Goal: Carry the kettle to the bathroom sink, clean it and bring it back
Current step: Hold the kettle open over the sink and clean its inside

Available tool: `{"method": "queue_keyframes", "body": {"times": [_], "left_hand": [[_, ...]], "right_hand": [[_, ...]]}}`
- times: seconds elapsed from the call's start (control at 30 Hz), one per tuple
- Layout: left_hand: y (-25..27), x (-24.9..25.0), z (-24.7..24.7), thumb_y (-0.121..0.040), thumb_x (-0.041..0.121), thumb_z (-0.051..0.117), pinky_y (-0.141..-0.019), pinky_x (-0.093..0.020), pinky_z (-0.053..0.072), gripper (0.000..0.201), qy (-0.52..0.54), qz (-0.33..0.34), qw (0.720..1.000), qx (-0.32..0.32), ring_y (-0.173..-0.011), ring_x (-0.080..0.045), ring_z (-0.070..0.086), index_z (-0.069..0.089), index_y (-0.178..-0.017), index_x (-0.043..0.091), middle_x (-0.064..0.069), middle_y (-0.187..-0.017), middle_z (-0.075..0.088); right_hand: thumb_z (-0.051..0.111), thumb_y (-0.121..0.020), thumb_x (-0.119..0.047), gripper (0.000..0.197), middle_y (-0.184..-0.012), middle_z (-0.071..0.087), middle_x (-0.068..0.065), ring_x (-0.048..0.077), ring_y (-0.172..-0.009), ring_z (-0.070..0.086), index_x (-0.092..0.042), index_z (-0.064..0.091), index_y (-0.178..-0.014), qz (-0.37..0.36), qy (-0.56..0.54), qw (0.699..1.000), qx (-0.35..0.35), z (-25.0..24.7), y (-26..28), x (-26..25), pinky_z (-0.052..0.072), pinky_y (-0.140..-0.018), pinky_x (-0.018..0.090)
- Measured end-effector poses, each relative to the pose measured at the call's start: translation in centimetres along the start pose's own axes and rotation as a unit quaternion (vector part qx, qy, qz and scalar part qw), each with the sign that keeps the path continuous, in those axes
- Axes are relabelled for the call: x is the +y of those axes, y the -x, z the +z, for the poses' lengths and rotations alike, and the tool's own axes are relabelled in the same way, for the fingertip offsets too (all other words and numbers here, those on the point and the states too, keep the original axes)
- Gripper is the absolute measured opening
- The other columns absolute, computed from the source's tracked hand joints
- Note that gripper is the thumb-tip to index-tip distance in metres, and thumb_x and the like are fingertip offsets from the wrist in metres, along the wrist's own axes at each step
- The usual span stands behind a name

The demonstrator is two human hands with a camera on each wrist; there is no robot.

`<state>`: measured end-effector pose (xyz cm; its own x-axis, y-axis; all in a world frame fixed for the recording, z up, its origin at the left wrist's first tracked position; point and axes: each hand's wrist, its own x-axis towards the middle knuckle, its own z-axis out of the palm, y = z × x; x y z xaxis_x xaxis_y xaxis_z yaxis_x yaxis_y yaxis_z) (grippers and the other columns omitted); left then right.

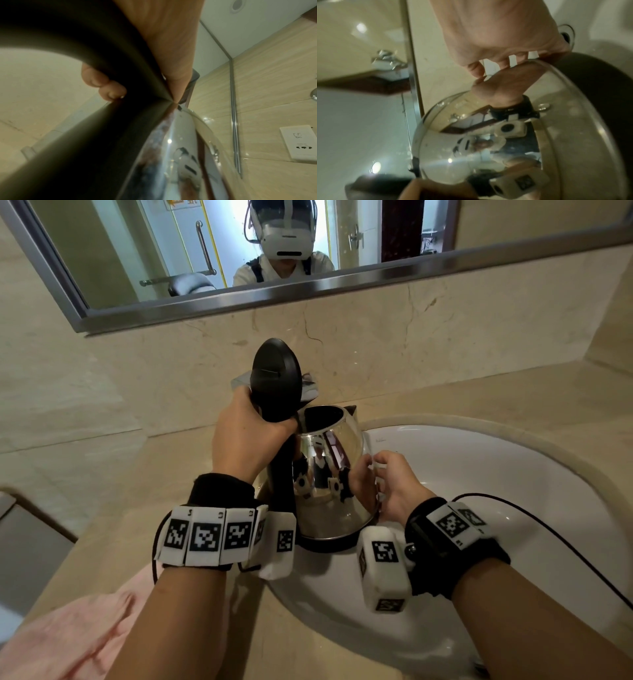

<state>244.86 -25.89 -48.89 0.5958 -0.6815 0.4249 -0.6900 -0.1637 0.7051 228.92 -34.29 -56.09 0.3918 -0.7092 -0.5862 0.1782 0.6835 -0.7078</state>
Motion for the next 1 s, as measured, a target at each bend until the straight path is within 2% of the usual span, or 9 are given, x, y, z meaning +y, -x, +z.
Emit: {"method": "queue_keyframes", "body": {"times": [0.07, 0.13, 0.23, 0.3, 0.43, 0.53, 0.73, 0.93, 1.0], "left_hand": [[0.1, 0.2, -0.1, -0.072, 0.025, 0.072, -0.075, -0.042, 0.056, 0.051, -0.003, 0.017, 1.0, 0.001, -0.089, -0.02, 0.06, 0.051, -0.117, 0.015, 0.002, -0.096, 0.059], [0.2, 0.5, -0.3, -0.072, 0.026, 0.072, -0.075, -0.037, 0.054, 0.051, -0.004, 0.031, 1.0, 0.002, -0.088, -0.019, 0.06, 0.051, -0.117, 0.016, 0.004, -0.095, 0.059], [0.5, 0.8, -0.4, -0.072, 0.025, 0.072, -0.075, -0.039, 0.054, 0.049, -0.01, 0.043, 0.999, -0.002, -0.086, -0.017, 0.059, 0.051, -0.115, 0.016, 0.003, -0.094, 0.06], [0.6, 0.9, -0.6, -0.072, 0.024, 0.072, -0.077, -0.043, 0.054, 0.047, -0.013, 0.049, 0.999, -0.001, -0.085, -0.018, 0.059, 0.051, -0.113, 0.015, 0.003, -0.093, 0.06], [0.5, 0.8, -0.7, -0.073, 0.026, 0.072, -0.078, -0.043, 0.053, 0.044, -0.017, 0.041, 0.999, 0.003, -0.087, -0.02, 0.059, 0.05, -0.111, 0.017, 0.004, -0.092, 0.058], [0.4, 0.9, -0.5, -0.073, 0.026, 0.072, -0.077, -0.041, 0.052, 0.042, -0.024, 0.035, 0.999, 0.015, -0.087, -0.021, 0.058, 0.05, -0.108, 0.017, 0.005, -0.09, 0.056], [0.3, 0.8, -0.3, -0.073, 0.026, 0.072, -0.07, -0.03, 0.047, 0.048, -0.014, 0.042, 0.999, 0.014, -0.084, -0.014, 0.055, 0.05, -0.114, 0.016, 0.018, -0.083, 0.05], [0.0, 0.5, -0.3, -0.073, 0.021, 0.072, -0.077, -0.039, 0.053, 0.048, -0.019, 0.041, 0.999, 0.01, -0.087, -0.017, 0.058, 0.05, -0.115, 0.015, 0.016, -0.085, 0.053], [0.0, 0.5, -0.2, -0.073, 0.02, 0.072, -0.075, -0.038, 0.053, 0.047, -0.022, 0.041, 0.999, 0.011, -0.087, -0.017, 0.059, 0.05, -0.113, 0.014, 0.014, -0.084, 0.053]], "right_hand": [[0.046, -0.09, -0.031, 0.039, -0.065, 0.063, 0.003, 0.014, -0.048, 0.062, -0.007, 0.058, -0.118, 0.0, -0.033, 0.999, 0.006, 0.2, -0.3, 0.0, 0.049, -0.042, 0.02], [0.045, -0.089, -0.029, 0.027, -0.045, 0.058, -0.001, 0.011, -0.034, 0.058, -0.008, 0.059, -0.099, 0.01, -0.07, 0.997, -0.013, 0.1, -0.6, 0.1, 0.048, -0.037, 0.016], [0.042, -0.092, -0.029, 0.026, -0.04, 0.053, -0.003, 0.01, -0.03, 0.053, -0.012, 0.053, -0.075, 0.031, -0.122, 0.991, -0.056, 0.1, 0.0, 0.0, 0.044, -0.039, 0.012], [0.043, -0.092, -0.03, 0.028, -0.043, 0.055, -0.001, 0.011, -0.032, 0.054, -0.009, 0.055, -0.078, 0.046, -0.135, 0.987, -0.069, -0.1, 0.2, -0.2, 0.045, -0.04, 0.014], [0.046, -0.09, -0.027, 0.037, -0.05, 0.059, 0.001, 0.016, -0.039, 0.058, -0.008, 0.048, -0.122, 0.051, -0.167, 0.982, -0.07, -0.2, 0.0, -0.2, 0.053, -0.043, 0.023], [0.046, -0.089, -0.027, 0.047, -0.052, 0.06, 0.002, 0.017, -0.04, 0.061, -0.012, 0.046, -0.134, 0.043, -0.172, 0.982, -0.068, -0.5, -0.8, -0.2, 0.052, -0.041, 0.025], [0.043, -0.093, -0.029, 0.031, -0.046, 0.058, 0.002, 0.014, -0.034, 0.058, -0.007, 0.056, -0.111, 0.053, -0.17, 0.98, -0.088, -0.4, -0.7, -0.4, 0.051, -0.038, 0.02], [0.047, -0.09, -0.032, 0.035, -0.042, 0.061, 0.001, 0.012, -0.034, 0.061, -0.008, 0.06, -0.112, 0.038, -0.155, 0.986, -0.054, -0.2, -2.2, 0.2, 0.048, -0.035, 0.02], [0.045, -0.092, -0.03, 0.03, -0.04, 0.059, 0.001, 0.012, -0.032, 0.059, -0.006, 0.061, -0.095, 0.044, -0.164, 0.983, -0.068, -0.3, -2.0, 0.1, 0.047, -0.034, 0.019]]}}
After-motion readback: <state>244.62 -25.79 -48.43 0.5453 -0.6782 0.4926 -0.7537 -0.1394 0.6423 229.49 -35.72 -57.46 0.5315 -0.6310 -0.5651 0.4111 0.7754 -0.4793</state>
